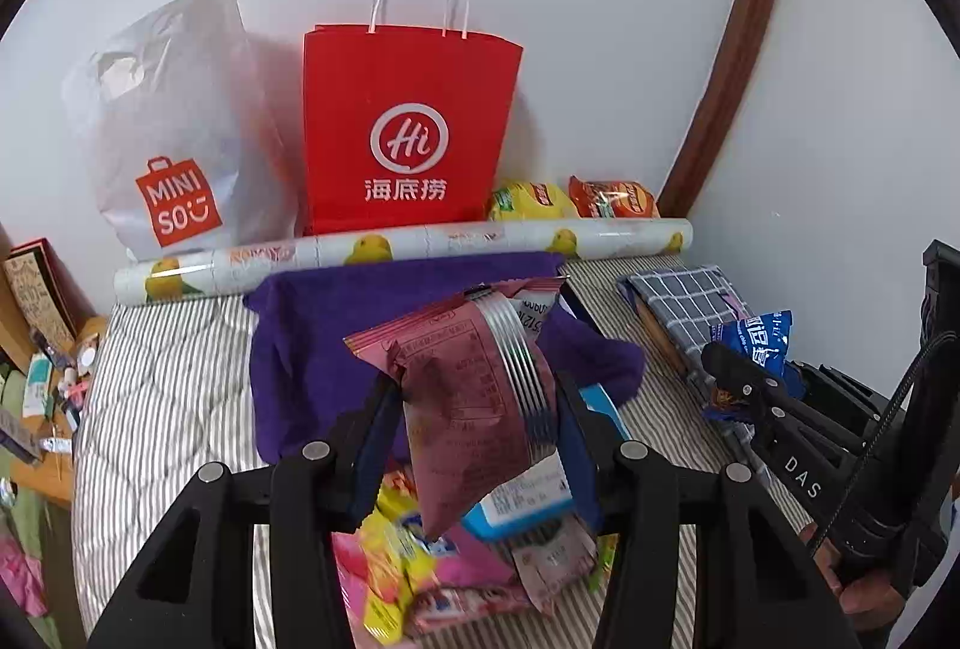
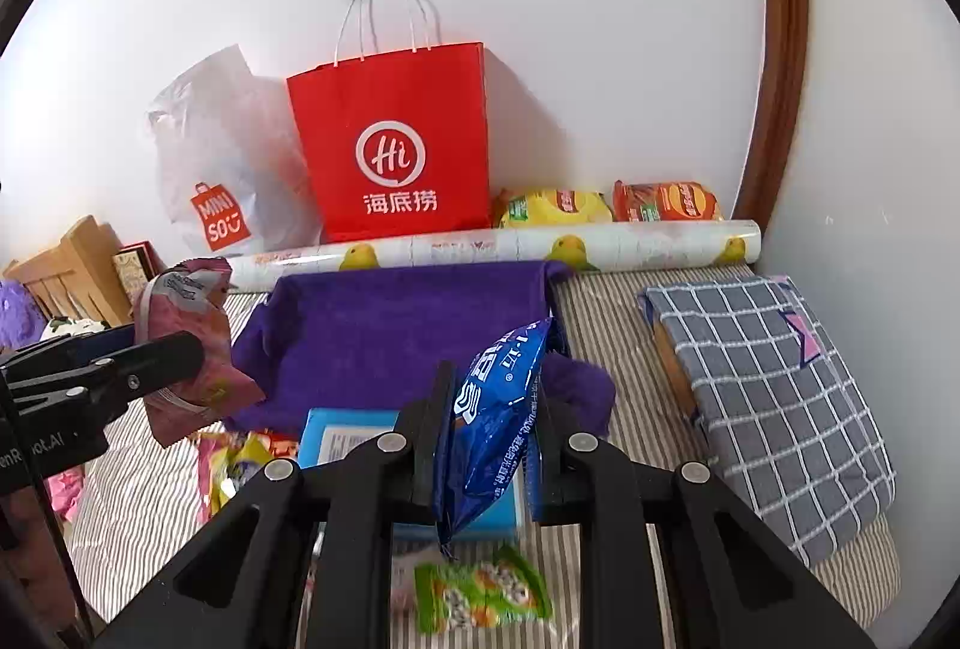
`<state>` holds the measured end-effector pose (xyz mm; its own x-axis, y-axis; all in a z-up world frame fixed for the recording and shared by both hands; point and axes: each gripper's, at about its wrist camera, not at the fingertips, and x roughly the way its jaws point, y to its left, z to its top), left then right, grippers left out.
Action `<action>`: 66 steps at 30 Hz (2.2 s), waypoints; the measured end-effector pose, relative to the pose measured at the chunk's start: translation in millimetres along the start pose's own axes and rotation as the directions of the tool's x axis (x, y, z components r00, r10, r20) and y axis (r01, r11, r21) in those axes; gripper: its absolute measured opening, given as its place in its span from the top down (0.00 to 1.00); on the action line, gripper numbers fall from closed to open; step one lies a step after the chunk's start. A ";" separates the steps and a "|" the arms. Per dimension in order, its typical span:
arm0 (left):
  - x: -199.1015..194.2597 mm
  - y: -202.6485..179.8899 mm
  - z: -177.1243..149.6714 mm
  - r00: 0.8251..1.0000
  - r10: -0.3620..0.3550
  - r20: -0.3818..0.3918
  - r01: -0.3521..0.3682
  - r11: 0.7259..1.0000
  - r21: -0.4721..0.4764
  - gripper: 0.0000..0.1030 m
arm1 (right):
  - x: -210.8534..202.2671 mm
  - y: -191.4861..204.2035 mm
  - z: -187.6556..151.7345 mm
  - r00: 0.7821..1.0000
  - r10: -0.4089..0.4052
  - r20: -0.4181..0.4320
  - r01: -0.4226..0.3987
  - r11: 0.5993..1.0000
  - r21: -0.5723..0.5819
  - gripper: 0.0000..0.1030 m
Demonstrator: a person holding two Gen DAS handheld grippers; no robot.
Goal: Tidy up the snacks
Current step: 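Carry both packs over the purple towel with both grippers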
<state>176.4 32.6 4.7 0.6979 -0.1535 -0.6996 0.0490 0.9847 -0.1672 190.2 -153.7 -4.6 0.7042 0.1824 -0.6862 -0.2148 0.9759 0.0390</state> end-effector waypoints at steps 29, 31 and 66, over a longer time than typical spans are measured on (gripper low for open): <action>122.1 58.2 60.1 0.995 0.009 -0.098 -0.015 0.998 -0.055 0.54 | 141.6 -9.4 52.2 0.998 -0.004 -0.070 0.007 0.999 0.040 0.81; 126.4 61.1 62.4 0.995 0.003 -0.097 -0.010 0.998 -0.063 0.54 | 146.1 -7.2 56.7 0.998 0.010 -0.061 -0.008 0.999 0.033 0.81; 196.5 104.7 39.1 0.961 0.008 -0.275 -0.054 0.986 -0.157 0.54 | 217.9 -6.4 30.1 0.972 0.048 -0.228 -0.040 0.998 0.040 0.81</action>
<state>346.6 108.7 -123.2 0.4745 -0.1621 -0.8652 -0.1014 0.9663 -0.2367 365.4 -116.6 -132.6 0.5200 0.1970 -0.8311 -0.2160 0.9717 0.0952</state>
